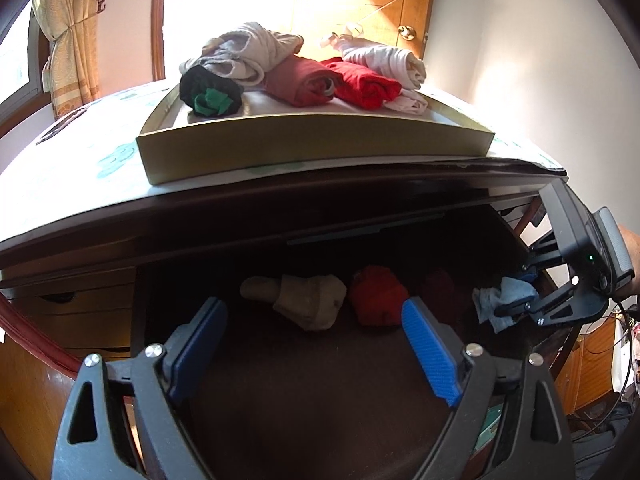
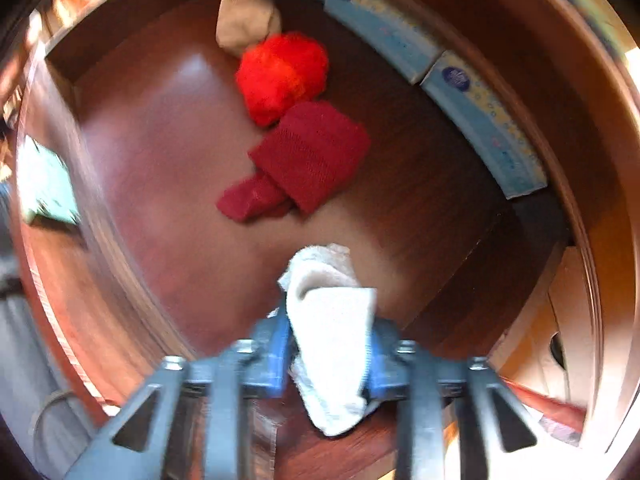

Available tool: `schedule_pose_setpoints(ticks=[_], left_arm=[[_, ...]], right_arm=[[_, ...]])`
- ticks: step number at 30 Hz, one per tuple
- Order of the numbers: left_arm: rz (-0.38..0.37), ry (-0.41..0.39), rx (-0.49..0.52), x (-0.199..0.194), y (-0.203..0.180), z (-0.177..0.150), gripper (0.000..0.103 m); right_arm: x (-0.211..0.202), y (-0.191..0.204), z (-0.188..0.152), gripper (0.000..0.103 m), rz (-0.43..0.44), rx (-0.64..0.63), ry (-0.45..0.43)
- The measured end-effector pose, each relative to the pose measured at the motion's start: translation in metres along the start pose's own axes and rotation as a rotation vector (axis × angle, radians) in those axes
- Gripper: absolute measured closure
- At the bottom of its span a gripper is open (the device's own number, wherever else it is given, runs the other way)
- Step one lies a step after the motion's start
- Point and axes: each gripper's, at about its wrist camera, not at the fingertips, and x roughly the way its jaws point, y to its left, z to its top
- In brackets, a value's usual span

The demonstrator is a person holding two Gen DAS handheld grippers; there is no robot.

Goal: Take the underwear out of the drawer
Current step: 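Grasp the grey sock with the right tool while the left tool grasps the light blue sock, then grasp the beige sock with the left tool while the right tool holds the grey sock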

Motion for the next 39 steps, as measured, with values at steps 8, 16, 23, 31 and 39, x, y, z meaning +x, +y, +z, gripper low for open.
schedule_pose_setpoints(ticks=[8,16,23,31,39], left_arm=[[0.006,0.036,0.075,0.005,-0.004,0.008,0.012],[0.023,0.117,0.206,0.023,-0.014,0.019,0.013],[0.02,0.226,0.318,0.05,-0.025,0.021,0.022],[-0.031,0.355,0.471,0.082,-0.047,0.014,0.033],[0.036,0.384,0.54,0.105,-0.051,0.008,0.046]], right_arm=[[-0.029,-0.009,-0.011,0.078,0.075,0.14,-0.184],[-0.05,-0.009,-0.013,0.077,0.237,0.273,-0.398],[-0.062,-0.002,0.002,0.077,0.274,0.297,-0.446],[-0.055,-0.011,-0.006,0.077,0.303,0.321,-0.465],[-0.06,-0.015,-0.015,0.077,0.314,0.305,-0.476]])
